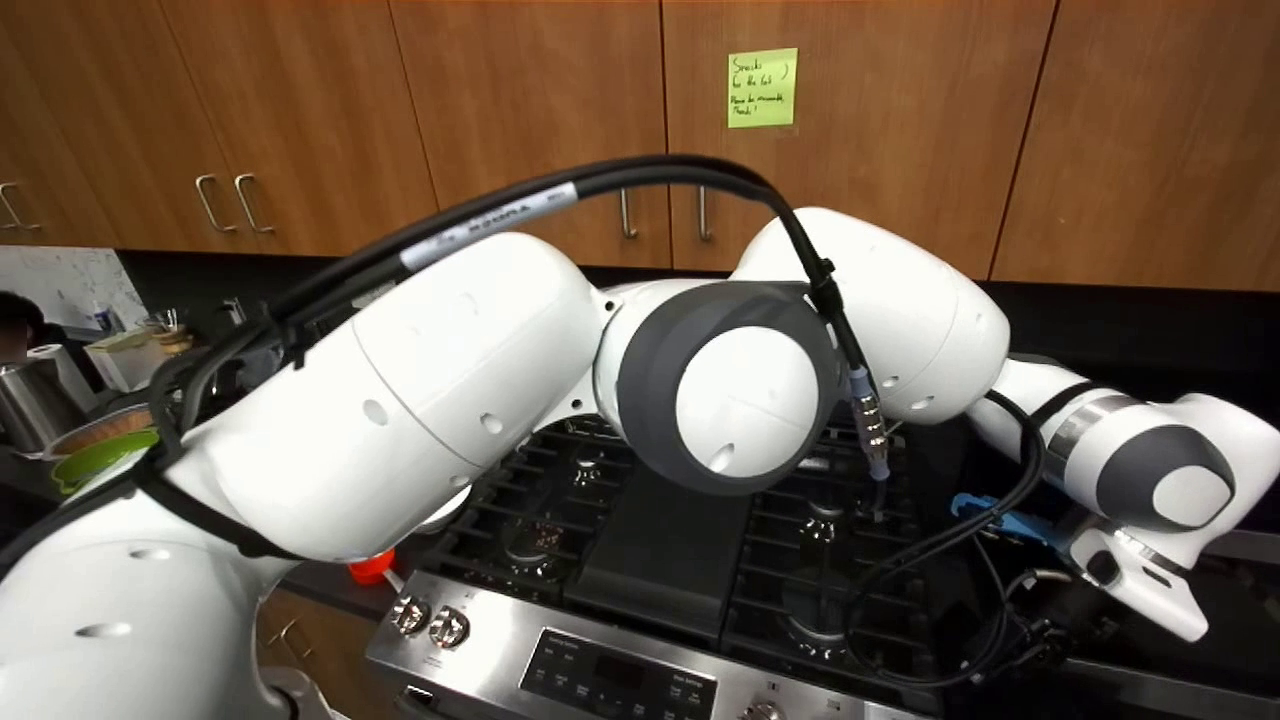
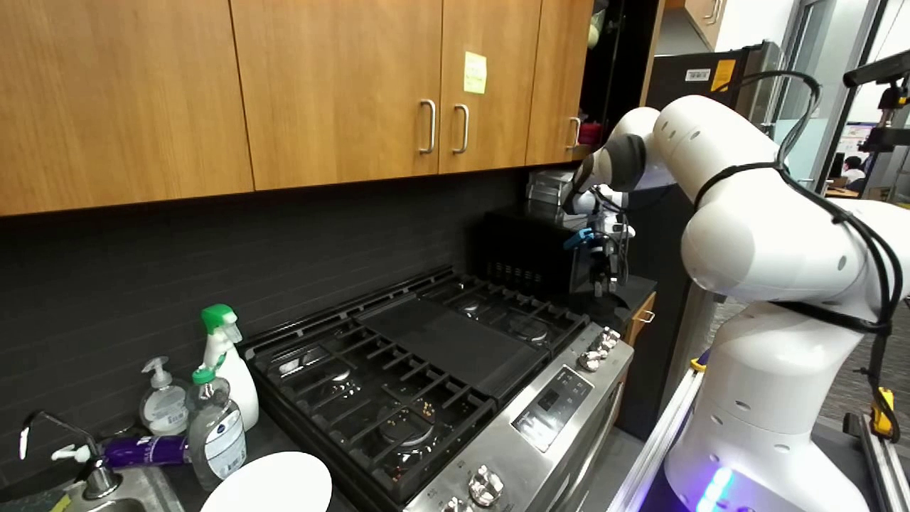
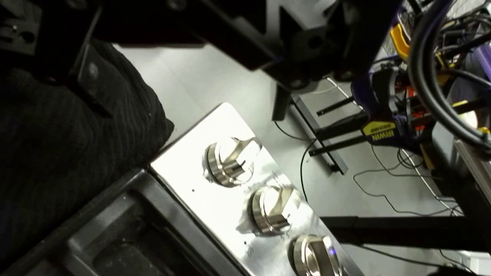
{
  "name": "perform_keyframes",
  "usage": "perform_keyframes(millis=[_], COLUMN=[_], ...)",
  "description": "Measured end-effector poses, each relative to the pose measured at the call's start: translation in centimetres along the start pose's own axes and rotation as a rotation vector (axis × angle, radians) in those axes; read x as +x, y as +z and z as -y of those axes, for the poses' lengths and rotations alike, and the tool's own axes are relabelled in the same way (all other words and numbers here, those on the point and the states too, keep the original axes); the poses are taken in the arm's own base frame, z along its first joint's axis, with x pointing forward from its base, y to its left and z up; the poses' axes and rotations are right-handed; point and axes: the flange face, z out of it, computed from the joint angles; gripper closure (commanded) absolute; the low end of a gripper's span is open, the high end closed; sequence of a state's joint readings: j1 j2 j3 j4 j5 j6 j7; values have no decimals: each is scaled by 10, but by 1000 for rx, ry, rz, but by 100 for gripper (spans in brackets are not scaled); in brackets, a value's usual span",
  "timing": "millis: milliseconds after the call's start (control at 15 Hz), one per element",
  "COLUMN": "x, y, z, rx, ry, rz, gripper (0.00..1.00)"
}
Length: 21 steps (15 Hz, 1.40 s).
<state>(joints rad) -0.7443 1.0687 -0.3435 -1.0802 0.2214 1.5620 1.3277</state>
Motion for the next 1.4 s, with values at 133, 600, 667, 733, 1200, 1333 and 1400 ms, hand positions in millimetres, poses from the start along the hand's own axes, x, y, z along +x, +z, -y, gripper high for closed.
perform_keyframes(millis=[133, 600, 667, 733, 1200, 1333, 1400], x=[-8, 2, 3, 3, -1, -1, -1], y=[-9, -17, -15, -12, 13, 19, 21], z=[1, 13, 16, 19, 33, 33, 33], rx=[9, 134, 161, 193, 361, 402, 418], ry=[-1, 59, 62, 66, 92, 117, 129], rz=[-54, -110, -122, -137, -195, -204, -208], gripper=[0, 0, 0, 0, 0, 0, 0])
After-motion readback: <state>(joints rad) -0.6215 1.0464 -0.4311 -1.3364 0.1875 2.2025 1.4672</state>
